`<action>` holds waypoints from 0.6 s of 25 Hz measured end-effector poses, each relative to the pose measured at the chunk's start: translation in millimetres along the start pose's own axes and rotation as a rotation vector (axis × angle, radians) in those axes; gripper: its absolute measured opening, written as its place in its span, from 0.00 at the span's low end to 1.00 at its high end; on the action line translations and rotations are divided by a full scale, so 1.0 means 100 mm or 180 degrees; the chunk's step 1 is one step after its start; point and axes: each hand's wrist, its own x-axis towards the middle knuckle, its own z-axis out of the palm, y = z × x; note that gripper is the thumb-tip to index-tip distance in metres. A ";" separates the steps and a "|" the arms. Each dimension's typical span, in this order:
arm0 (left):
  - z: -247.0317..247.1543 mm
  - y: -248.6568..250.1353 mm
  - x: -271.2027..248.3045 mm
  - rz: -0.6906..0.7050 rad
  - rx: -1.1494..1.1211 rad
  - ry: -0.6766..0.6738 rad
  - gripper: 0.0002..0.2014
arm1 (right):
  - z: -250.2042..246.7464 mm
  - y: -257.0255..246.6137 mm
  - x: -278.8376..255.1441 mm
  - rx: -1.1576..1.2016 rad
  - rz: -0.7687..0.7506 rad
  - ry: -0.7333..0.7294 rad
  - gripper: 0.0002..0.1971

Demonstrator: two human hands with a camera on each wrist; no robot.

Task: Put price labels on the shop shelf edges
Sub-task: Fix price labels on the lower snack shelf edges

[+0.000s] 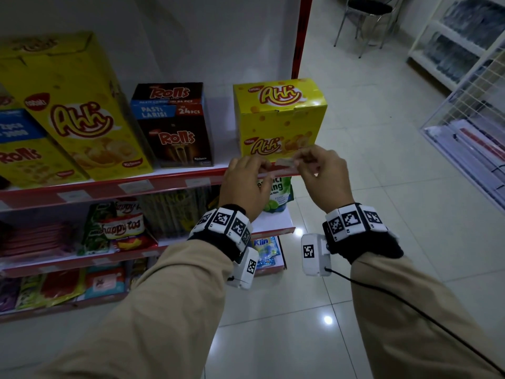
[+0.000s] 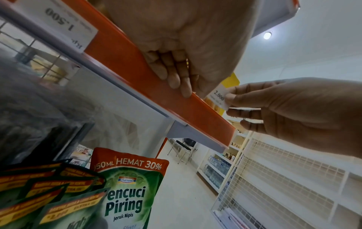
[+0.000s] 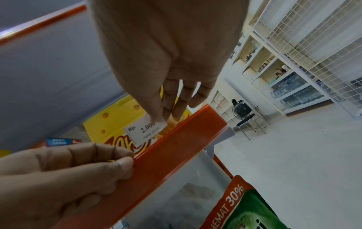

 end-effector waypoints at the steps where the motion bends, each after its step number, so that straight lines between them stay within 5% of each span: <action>1: -0.01 0.01 0.00 0.0025 0.0097 -0.0045 0.09 | -0.02 0.02 0.03 -0.0093 -0.0050 0.0075 0.05; 7: -0.01 0.05 0.01 -0.0011 0.0356 -0.0167 0.17 | 0.05 0.12 0.09 -0.0598 -0.0163 -0.0278 0.05; 15: 0.08 0.08 0.00 -0.0009 0.0879 -0.0048 0.10 | 0.09 0.22 0.00 -0.0986 -0.0579 -0.0216 0.07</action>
